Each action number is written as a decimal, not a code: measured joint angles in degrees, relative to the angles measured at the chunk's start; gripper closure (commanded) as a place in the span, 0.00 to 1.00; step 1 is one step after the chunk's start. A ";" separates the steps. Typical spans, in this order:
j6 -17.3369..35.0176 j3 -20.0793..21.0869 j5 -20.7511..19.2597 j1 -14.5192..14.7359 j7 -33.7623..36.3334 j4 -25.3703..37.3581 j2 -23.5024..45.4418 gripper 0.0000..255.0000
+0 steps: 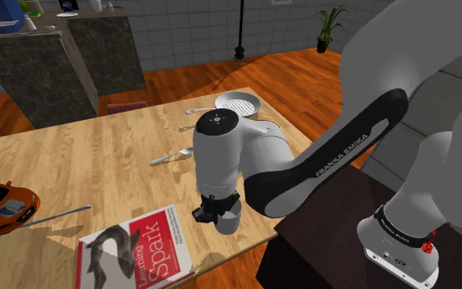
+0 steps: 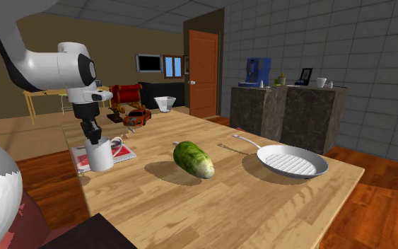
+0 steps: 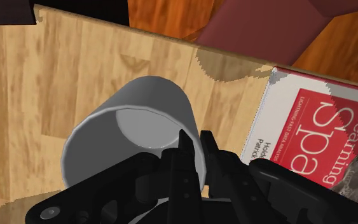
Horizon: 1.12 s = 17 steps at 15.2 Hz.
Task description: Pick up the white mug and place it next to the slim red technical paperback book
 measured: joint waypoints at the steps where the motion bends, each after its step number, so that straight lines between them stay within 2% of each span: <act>1: 0.61 -0.10 -0.41 0.10 0.33 -0.19 0.49 1.00; 9: 6.15 -1.79 -4.78 1.20 3.46 -1.16 5.71 1.00; 16: 6.76 -2.10 -5.42 1.43 3.92 -1.04 6.51 1.00; 17: 6.76 -2.10 -5.42 1.43 3.92 -1.04 6.51 0.00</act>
